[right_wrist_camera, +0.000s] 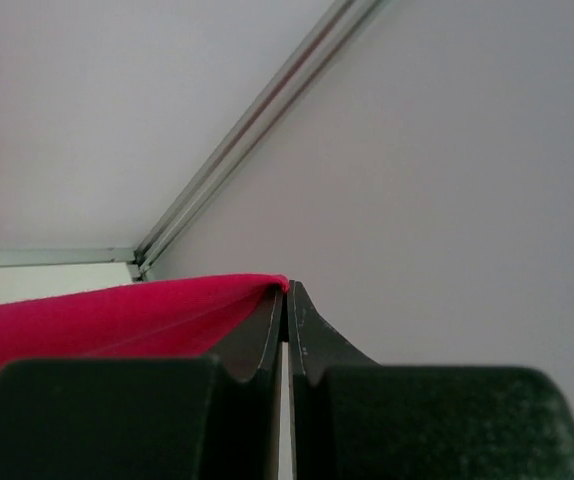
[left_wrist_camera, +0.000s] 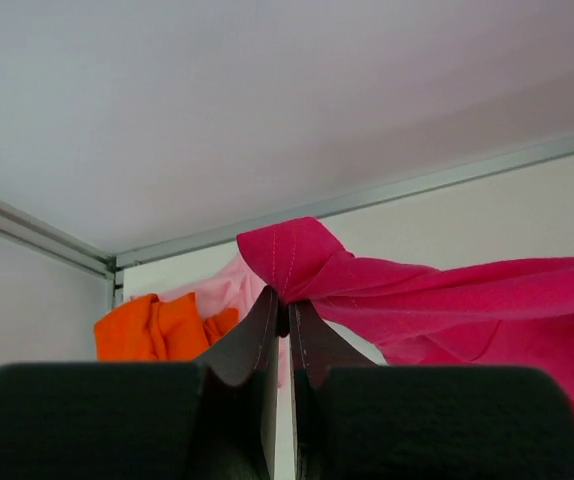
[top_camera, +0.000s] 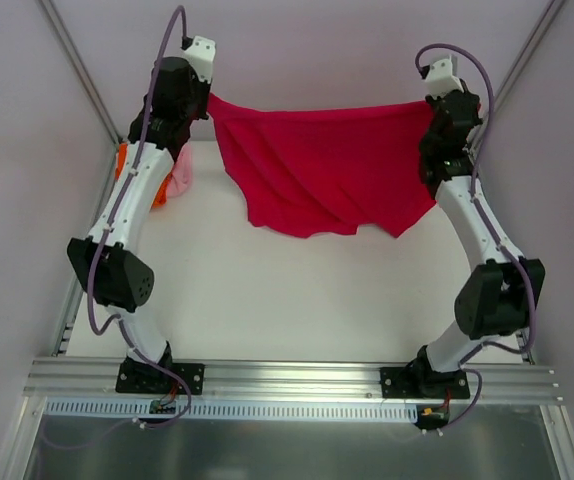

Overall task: Fold and stack the t-shirts
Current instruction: Flatten out the tshirt

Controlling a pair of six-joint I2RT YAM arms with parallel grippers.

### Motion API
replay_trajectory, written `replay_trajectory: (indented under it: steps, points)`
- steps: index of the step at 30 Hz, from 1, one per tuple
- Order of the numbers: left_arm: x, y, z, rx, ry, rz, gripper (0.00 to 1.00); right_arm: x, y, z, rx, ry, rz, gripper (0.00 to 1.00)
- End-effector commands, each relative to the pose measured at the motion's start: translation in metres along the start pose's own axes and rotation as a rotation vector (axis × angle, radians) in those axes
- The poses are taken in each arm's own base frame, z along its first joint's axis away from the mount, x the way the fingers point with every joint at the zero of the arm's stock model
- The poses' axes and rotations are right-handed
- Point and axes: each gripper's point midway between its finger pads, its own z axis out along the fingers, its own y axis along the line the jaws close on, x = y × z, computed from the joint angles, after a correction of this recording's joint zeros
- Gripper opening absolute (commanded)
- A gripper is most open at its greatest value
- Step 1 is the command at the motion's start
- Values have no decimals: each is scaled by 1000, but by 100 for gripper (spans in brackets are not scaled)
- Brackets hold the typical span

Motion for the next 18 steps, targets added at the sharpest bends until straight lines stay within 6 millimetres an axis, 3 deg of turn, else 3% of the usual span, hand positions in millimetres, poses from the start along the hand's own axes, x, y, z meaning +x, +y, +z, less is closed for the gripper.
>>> replay_trajectory:
  steps: [1,3,8,13,14,16,18]
  points:
    - [-76,32,-76,-49,-218,-68,0,-57,-104,-54,227,-200,195,1]
    - [-83,32,-102,-31,-261,-83,0,-59,-119,-79,249,-253,218,1]
    - [-89,26,-150,5,-329,-88,0,-52,-142,-119,236,-291,247,1]
    - [-58,3,-190,100,-310,-88,0,-33,-140,-153,81,-272,284,1]
    - [-58,5,-208,107,-333,-92,0,-28,-131,-157,22,-259,260,1]
    - [-36,-6,-214,149,-291,-88,0,-26,-136,-173,-19,-275,282,1]
    - [-23,-11,-233,187,-289,-87,0,-17,-116,-184,-152,-262,231,1]
